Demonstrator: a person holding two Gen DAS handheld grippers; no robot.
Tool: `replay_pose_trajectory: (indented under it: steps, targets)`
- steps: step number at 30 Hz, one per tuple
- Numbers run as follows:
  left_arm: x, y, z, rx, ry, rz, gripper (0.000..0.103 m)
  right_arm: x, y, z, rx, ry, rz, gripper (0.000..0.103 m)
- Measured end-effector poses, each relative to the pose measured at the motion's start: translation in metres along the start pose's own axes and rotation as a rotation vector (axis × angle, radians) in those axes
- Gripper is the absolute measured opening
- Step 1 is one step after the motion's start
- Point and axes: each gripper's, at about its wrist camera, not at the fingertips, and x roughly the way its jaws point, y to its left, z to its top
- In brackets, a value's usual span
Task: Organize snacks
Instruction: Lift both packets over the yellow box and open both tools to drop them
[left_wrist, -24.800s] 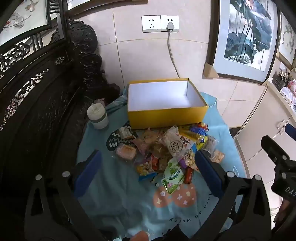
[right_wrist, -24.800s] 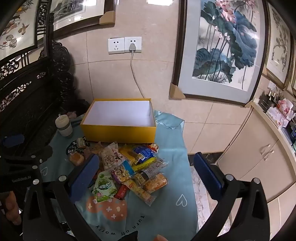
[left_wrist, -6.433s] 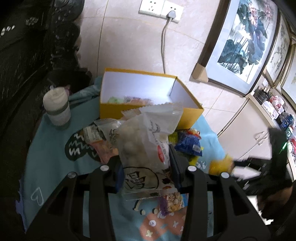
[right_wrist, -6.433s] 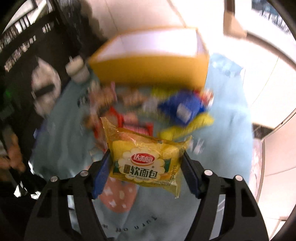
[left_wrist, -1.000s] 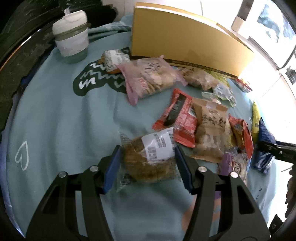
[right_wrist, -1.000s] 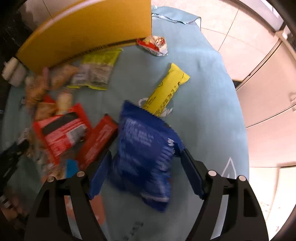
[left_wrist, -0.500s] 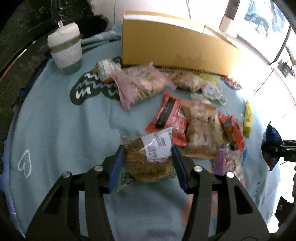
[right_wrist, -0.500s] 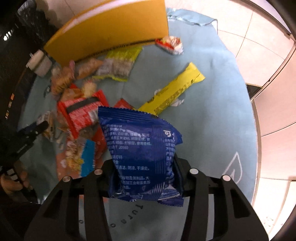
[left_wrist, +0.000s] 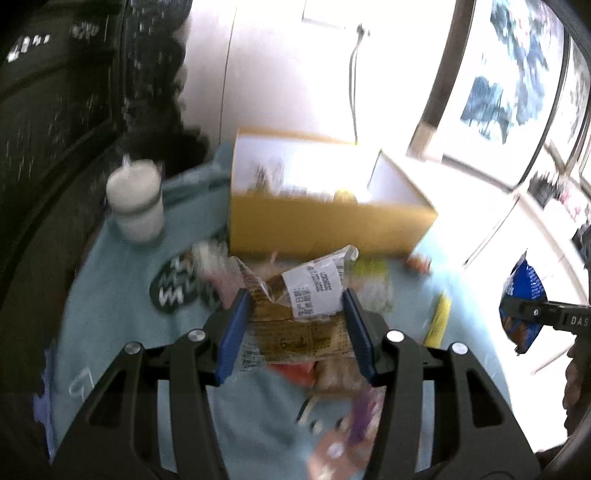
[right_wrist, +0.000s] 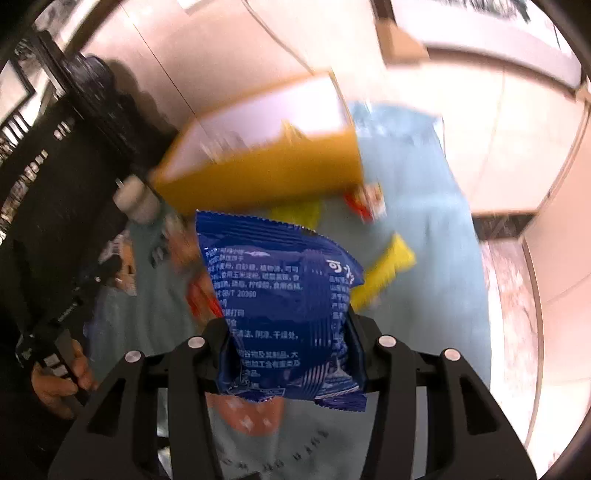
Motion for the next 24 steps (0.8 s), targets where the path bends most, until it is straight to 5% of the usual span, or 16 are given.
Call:
replay_pose_trajectory:
  steps: [7,16,18,19,20,24]
  targets:
    - [-0.005,-0.017,0.086,-0.052,-0.124,-0.038,0.052,-0.035,0.040,0.090,-0.100,-0.154,0.034,0.049]
    - [0.008,-0.039,0.195,-0.010,-0.241,-0.016,0.053,-0.040,0.062,0.194,-0.146,-0.249,0.023,0.050]
    - [0.023,-0.045,0.211,0.024,-0.226,0.027,0.059,-0.019,0.065,0.218,-0.141,-0.223,0.013,0.056]
    - [0.036,-0.045,0.219,0.032,-0.195,0.045,0.079,-0.008,0.064,0.226,-0.135,-0.212,-0.015,0.070]
    - [0.047,-0.044,0.223,0.029,-0.165,0.067,0.092,0.003,0.061,0.231,-0.130,-0.207,-0.078,0.073]
    - [0.064,-0.029,0.216,0.030,-0.130,0.128,0.093,0.024,0.048,0.219,-0.123,-0.173,-0.109,0.073]
